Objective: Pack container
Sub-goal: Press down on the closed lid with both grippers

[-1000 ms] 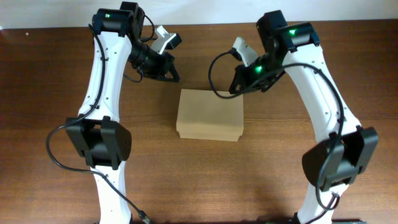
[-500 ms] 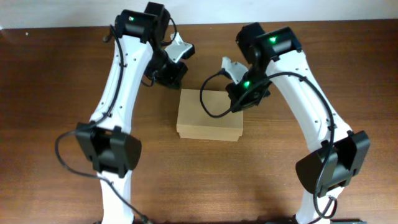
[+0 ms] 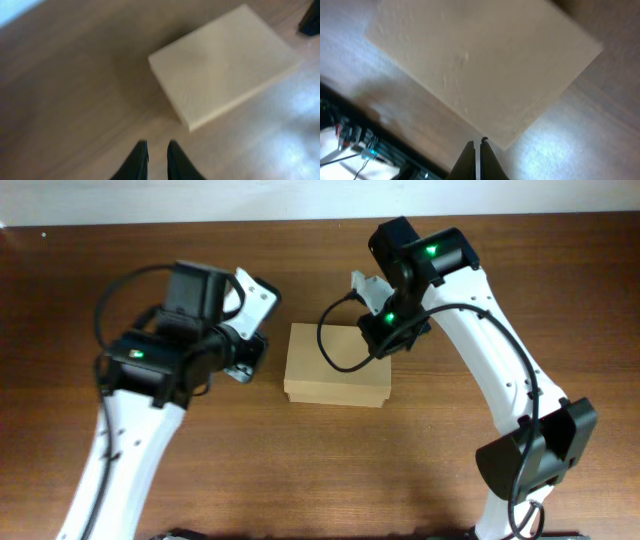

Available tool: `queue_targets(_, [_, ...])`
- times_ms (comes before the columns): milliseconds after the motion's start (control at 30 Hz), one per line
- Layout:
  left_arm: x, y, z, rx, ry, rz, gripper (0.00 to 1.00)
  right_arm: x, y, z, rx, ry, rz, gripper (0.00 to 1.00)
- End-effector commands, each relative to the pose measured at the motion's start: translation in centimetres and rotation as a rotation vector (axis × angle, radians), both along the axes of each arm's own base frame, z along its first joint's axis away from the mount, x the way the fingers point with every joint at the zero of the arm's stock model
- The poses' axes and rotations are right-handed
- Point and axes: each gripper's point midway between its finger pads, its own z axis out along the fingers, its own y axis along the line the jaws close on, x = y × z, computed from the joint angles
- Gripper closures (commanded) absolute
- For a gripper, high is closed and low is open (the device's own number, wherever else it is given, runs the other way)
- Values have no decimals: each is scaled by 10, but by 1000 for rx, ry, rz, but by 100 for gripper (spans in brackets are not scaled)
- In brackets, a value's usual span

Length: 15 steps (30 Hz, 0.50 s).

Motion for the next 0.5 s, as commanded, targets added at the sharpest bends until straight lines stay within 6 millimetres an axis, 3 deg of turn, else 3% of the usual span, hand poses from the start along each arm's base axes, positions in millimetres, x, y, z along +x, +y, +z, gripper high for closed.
queue_targets(0, [-4,-18,-65,-59,148,-50,86,6,1,8,7,-56,-42,96])
queue_targets(200, [12,-37,-97,-125,196,-73,86,21,-2,-10,-28,-83,-116,96])
queue_targets(467, [16,-46,-122,-150,268,-82,87,8,-10,-70,-79,8,-170,96])
